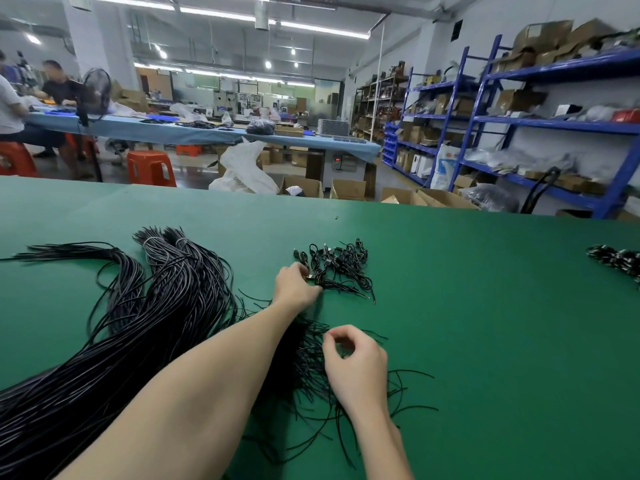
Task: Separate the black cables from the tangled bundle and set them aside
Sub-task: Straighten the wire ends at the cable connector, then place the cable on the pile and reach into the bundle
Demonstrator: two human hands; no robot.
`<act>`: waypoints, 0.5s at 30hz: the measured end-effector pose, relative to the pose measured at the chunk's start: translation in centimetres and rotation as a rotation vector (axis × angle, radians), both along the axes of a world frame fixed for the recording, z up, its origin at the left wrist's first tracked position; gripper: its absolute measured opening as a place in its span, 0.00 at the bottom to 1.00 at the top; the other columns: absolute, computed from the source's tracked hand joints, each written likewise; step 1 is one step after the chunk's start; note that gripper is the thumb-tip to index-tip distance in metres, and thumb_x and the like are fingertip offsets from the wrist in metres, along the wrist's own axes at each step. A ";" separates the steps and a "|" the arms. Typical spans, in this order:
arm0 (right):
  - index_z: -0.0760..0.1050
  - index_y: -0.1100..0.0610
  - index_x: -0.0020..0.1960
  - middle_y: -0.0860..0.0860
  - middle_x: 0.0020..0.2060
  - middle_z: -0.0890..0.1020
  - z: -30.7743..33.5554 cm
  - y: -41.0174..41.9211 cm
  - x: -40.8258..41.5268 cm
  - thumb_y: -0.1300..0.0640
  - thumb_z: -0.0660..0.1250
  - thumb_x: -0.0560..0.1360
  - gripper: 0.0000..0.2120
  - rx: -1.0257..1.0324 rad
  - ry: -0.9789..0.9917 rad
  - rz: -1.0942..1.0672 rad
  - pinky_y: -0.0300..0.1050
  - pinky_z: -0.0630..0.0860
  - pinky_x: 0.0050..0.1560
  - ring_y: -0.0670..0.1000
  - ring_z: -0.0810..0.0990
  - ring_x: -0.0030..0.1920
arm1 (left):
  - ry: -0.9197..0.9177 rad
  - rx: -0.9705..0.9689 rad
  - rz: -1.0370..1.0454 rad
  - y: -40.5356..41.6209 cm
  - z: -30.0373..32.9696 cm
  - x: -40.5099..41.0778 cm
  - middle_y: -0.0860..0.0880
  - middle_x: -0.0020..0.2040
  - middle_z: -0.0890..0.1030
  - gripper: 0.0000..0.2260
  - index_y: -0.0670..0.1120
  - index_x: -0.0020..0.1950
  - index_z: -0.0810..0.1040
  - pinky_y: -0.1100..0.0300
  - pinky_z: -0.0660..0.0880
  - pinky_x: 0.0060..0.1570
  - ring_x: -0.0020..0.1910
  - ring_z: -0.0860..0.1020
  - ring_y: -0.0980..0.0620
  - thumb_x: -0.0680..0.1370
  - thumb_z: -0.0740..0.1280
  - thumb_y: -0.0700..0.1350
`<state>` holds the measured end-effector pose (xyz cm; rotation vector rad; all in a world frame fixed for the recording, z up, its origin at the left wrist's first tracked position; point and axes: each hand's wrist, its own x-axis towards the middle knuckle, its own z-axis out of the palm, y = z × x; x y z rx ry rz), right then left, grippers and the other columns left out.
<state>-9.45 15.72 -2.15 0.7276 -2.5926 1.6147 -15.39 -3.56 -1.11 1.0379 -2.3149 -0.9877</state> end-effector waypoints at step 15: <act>0.80 0.47 0.43 0.41 0.42 0.83 -0.2 -0.1 0.2 0.51 0.68 0.77 0.05 0.008 0.040 0.019 0.47 0.77 0.52 0.47 0.79 0.51 | -0.093 -0.058 -0.050 1.1 1.3 2.5 0.49 0.54 0.81 0.11 0.50 0.56 0.71 0.55 0.75 0.52 0.52 0.79 0.46 0.77 0.71 0.48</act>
